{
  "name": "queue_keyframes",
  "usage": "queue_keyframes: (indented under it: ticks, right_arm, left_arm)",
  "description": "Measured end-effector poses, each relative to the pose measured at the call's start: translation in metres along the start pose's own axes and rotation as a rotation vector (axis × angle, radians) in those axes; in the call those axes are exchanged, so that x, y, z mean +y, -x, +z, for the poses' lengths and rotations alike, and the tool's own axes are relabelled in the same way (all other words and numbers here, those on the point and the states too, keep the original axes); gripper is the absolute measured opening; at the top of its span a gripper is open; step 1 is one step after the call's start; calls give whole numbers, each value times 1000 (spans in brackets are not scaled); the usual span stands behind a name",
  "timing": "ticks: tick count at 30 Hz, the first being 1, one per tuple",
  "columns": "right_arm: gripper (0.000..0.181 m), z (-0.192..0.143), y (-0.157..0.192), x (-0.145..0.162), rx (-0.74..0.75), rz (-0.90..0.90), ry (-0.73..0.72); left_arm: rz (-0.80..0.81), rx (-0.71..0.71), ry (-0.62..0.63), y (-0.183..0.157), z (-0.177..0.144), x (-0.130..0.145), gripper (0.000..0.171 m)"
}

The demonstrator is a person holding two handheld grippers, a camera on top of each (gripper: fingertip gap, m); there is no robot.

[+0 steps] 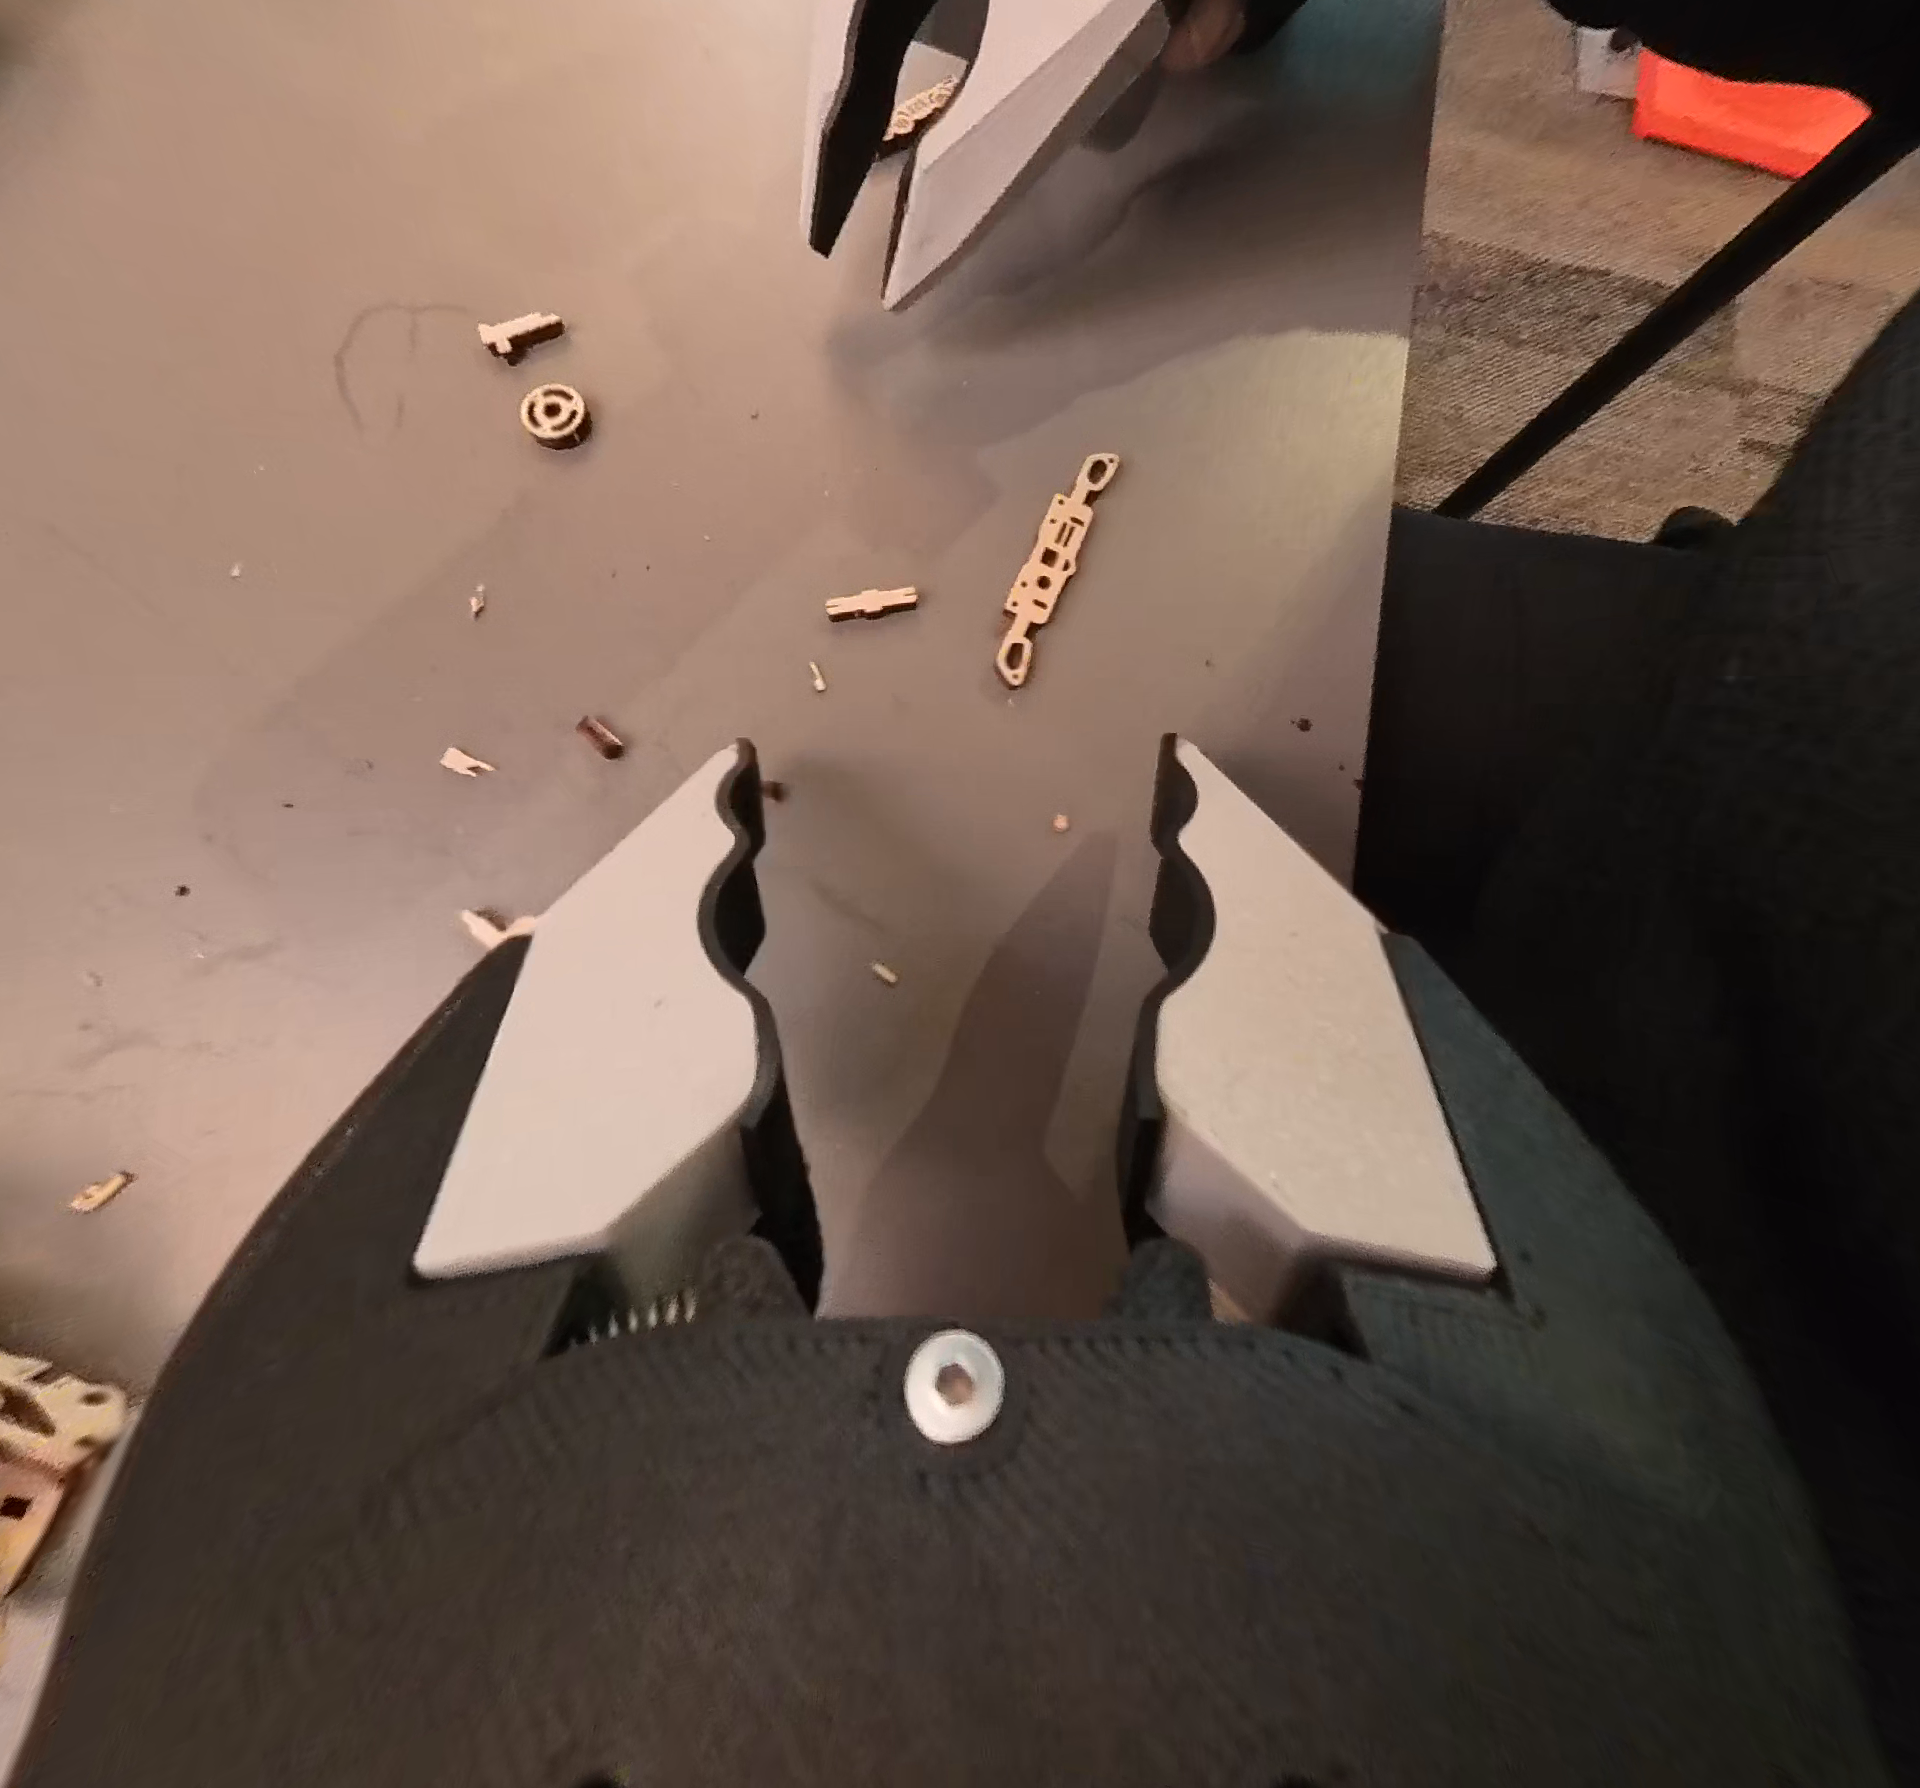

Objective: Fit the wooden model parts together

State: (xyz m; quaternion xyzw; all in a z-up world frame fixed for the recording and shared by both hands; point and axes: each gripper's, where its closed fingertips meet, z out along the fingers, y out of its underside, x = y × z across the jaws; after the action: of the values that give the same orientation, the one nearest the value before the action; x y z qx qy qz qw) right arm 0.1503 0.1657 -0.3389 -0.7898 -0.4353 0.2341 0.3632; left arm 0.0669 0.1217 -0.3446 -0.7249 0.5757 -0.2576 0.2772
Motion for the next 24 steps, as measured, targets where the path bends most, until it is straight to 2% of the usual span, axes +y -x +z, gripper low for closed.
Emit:
queue_keyframes:
  ticks: [3,8,11,18,24]
  right_arm:
    - [16,0,0,0,1,-1,-2]
    - [16,0,0,0,3,-1,-2]
    - [16,0,0,0,2,-1,-4]
    - [16,-1,0,-1,1,-1,-6]
    - [16,-1,0,-1,5,-7,-7]
  left_arm:
    - [-4,-22,-14,7,-2,-4,75]
    - [-24,-63,4,21,1,-5,90]
    - [-19,-53,7,19,4,-6,91]
    - [39,-13,-3,1,-3,-3,65]
    - [29,-18,42,1,-1,9,68]
